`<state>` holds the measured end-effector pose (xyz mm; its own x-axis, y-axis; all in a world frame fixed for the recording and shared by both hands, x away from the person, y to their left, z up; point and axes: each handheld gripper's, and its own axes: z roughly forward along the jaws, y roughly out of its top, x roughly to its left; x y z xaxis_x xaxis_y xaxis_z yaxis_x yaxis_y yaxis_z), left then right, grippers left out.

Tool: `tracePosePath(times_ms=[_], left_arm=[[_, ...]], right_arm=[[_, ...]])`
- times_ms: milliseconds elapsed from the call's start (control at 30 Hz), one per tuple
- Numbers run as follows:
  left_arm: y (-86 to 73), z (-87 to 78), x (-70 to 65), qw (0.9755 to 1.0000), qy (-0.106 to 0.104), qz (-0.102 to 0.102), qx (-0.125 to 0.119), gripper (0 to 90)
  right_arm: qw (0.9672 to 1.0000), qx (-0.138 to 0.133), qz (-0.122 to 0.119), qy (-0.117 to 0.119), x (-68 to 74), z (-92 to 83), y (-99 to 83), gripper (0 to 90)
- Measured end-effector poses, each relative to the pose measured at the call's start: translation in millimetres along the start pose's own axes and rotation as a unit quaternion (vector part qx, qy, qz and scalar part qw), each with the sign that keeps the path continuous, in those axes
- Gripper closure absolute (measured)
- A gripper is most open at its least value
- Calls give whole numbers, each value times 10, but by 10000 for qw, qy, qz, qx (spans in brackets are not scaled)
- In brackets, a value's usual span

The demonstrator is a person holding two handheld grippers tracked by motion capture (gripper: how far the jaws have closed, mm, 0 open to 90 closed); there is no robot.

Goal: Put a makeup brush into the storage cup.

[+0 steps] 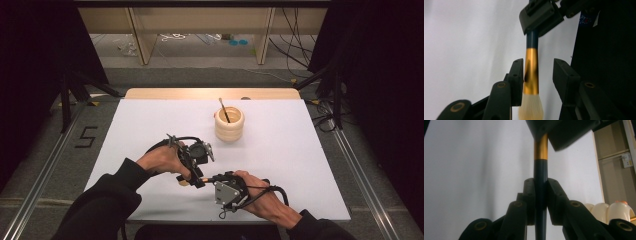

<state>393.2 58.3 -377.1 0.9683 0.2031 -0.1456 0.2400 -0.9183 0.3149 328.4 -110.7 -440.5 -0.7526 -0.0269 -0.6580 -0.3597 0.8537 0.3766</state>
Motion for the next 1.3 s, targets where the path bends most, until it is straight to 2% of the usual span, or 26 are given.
tracePosePath(times_ms=[33,100,133,200,233,300,333,367,433,500,533,567,600,633,667,767,833,867,900,967,1000,1067,1100,1233,1267,1300], left_arm=[[-24,-21,3,9999,52,-10,-87,597],[-73,-76,18,9998,146,17,-160,559],[-99,-104,23,9997,178,69,-169,546],[-161,-141,6,9990,300,43,-332,511],[-196,-166,-2,9988,322,36,-358,500],[-275,-172,-33,9966,466,-186,-655,476],[-324,-199,-32,9959,601,-169,-655,462],[-363,-219,-31,9954,685,-146,-661,443],[-437,-224,-55,9928,769,-284,-868,408],[-519,-228,-68,9913,912,-249,-920,374],[-560,-220,-78,9902,962,-312,-967,353],[-600,-217,-82,9894,1006,-361,-984,339],[-641,-212,-87,9881,1054,-410,-1046,327],[-681,-200,-99,9855,1107,-523,-1176,315],[-713,-172,-125,9809,1132,-747,-1397,306],[-813,-126,-132,9785,1278,-766,-1426,278],[-871,-74,-151,9765,1330,-802,-1497,272],[-903,-32,-169,9742,1346,-897,-1572,268],[-921,-17,-173,9740,1372,-837,-1598,262],[-966,47,-211,9682,1404,-1013,-1804,257],[-983,54,-214,9676,1438,-976,-1830,253],[-1024,92,-224,9620,1541,-1022,-2008,251],[-1048,118,-233,9570,1661,-1121,-2098,248],[-1125,165,-239,9468,1795,-1234,-2368,246],[-1141,184,-249,9433,1821,-1300,-2450,246],[-1151,199,-251,9419,1840,-1316,-2485,246]], right_arm=[[10000,38,87,-26,5,-9,-4,786],[9999,0,-27,-139,-36,-20,-19,786],[9999,-20,-78,-107,-52,-19,-30,786],[9998,-32,-86,-180,-86,-20,-52,786],[9997,66,175,-147,-59,-31,-68,786],[9995,83,240,-177,-79,-37,-96,786],[9995,33,282,-159,-91,-40,-106,786],[9997,9,163,-203,-125,-48,-122,786],[9995,48,259,-192,-133,-51,-151,786],[9993,52,277,-230,-169,-54,-190,786],[9990,64,341,-267,-182,-58,-210,786],[9992,0,226,-321,-215,-47,-240,786],[9991,28,299,-298,-230,-54,-247,786],[9990,19,357,-285,-242,-55,-264,786],[9989,-3,324,-330,-270,-62,-278,786],[9982,-33,436,-398,-326,-79,-321,786],[9968,-65,660,-456,-364,-105,-351,786],[9962,-121,732,-445,-386,-110,-372,786],[9916,-180,1202,-438,-362,-116,-371,786],[9897,-231,1349,-416,-392,-127,-405,786],[9880,-288,1452,-438,-415,-135,-429,786],[9864,-365,1552,-402,-445,-149,-463,786],[9850,-404,1628,-413,-464,-156,-481,786],[9782,-583,1946,-441,-519,-173,-545,786],[9771,-630,1982,-443,-538,-176,-563,786],[9739,-679,2121,-440,-546,-182,-577,786]])
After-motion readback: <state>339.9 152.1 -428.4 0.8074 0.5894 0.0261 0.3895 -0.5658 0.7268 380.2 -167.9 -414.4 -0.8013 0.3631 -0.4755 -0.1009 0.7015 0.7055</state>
